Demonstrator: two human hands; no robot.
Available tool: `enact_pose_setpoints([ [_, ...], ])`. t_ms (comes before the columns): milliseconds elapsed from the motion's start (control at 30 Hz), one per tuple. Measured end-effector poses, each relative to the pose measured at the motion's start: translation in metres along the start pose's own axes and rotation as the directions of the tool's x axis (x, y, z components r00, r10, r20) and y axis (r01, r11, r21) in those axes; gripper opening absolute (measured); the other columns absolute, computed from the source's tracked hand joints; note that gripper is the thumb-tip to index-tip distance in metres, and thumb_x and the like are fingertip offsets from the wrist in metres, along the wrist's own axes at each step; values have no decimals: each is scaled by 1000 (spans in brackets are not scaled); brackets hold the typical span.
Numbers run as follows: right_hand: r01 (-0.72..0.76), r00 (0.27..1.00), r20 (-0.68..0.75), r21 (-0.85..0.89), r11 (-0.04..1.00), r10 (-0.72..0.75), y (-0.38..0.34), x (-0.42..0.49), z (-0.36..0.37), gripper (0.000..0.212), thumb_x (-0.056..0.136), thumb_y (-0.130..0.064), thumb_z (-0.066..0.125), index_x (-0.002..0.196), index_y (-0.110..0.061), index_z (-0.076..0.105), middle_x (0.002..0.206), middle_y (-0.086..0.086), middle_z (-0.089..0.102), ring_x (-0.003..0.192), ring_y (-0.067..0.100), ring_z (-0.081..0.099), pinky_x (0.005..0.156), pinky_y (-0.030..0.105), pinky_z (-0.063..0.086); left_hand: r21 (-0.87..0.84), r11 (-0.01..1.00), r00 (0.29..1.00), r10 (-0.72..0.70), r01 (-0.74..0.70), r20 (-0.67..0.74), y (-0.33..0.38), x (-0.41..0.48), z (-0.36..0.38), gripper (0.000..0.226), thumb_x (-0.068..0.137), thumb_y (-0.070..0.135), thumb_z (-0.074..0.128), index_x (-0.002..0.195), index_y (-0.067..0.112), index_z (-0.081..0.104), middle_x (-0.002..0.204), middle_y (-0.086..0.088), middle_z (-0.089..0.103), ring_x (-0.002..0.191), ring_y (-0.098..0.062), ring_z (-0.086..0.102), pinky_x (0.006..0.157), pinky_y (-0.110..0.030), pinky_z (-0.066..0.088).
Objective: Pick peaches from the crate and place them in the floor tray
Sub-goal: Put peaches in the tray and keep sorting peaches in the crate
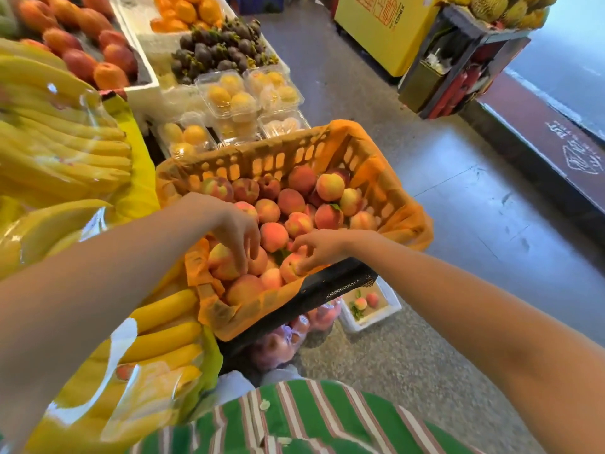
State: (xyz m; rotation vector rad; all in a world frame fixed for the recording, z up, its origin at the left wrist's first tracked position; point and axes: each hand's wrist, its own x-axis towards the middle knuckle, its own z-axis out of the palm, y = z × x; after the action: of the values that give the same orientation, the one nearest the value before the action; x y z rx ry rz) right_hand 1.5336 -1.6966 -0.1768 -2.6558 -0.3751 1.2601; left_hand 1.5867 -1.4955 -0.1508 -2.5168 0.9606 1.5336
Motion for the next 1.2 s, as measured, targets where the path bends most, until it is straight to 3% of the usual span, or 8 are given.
enact_pose_setpoints([
  [133, 33, 998, 52, -53, 998, -30, -4, 17, 8, 49, 89, -31, 64, 134, -25, 47, 133, 3, 51, 120, 26, 49, 100, 41, 42, 295, 952, 996, -90, 80, 21, 0, -4, 4, 64, 69, 56, 76, 126, 46, 49, 134, 8, 41, 128, -23, 32, 106, -39, 30],
  [267, 69, 997, 29, -9, 998, -68, -2, 20, 9, 47, 82, -28, 73, 125, -25, 52, 126, 1, 54, 114, 23, 51, 95, 41, 45, 445, 887, 992, -125, 125, -29, -10, -3, 4, 75, 63, 56, 78, 125, 57, 36, 144, 2, 30, 138, -36, 16, 104, -55, 35],
  [433, 73, 996, -69, 213, 974, -59, 4, 3, 0, 60, 78, -30, 78, 131, -27, 50, 132, -5, 48, 113, 15, 48, 89, 29, 43, 439, 897, 992, 94, -49, -80, -18, -2, -2, 66, 71, 56, 74, 128, 34, 49, 119, 5, 47, 112, -21, 37, 94, -31, 29],
  [633, 65, 976, -215, 460, 886, 40, 15, -37, -5, 63, 76, -30, 81, 131, -29, 49, 133, -7, 47, 123, 10, 43, 95, 20, 39, -134, 933, 901, 276, -335, -334, -24, 7, -16, 64, 69, 41, 82, 122, 27, 48, 119, 1, 48, 102, -17, 50, 85, -36, 48],
  [733, 51, 953, -275, 552, 832, 124, 25, -56, -6, 66, 75, -27, 82, 131, -30, 49, 130, -7, 44, 121, 10, 43, 92, 16, 42, -457, 746, 859, 307, -484, -409, -13, 9, -22, 59, 72, 29, 82, 121, 29, 50, 125, 0, 48, 108, -18, 54, 90, -37, 50],
  [833, 60, 934, -298, 677, 734, 199, 33, -72, -8, 65, 74, -23, 83, 129, -33, 48, 131, -1, 42, 118, 18, 49, 96, 32, 51, -709, 513, 871, 364, -484, -331, -1, 13, -21, 59, 77, 11, 76, 125, 32, 48, 127, -10, 48, 109, -22, 59, 85, -28, 53],
  [1033, 129, 909, -324, 815, 565, 260, 41, -92, -3, 58, 79, -20, 77, 130, -27, 50, 124, -1, 50, 110, 17, 57, 84, 25, 55, -880, 130, 807, 477, -456, -348, 17, 21, -19, 58, 84, 2, 64, 135, 23, 46, 134, -19, 49, 111, -29, 64, 91, -38, 55],
  [1200, 183, 910, -344, 834, 520, 232, 39, -95, -4, 61, 78, -10, 76, 132, -23, 51, 127, 1, 52, 110, 18, 60, 86, 27, 55, -837, 117, 781, 446, -535, -437, 22, 28, -18, 32, 84, 23, 66, 115, 24, 58, 119, -2, 59, 108, -23, 60, 94, -41, 50],
])
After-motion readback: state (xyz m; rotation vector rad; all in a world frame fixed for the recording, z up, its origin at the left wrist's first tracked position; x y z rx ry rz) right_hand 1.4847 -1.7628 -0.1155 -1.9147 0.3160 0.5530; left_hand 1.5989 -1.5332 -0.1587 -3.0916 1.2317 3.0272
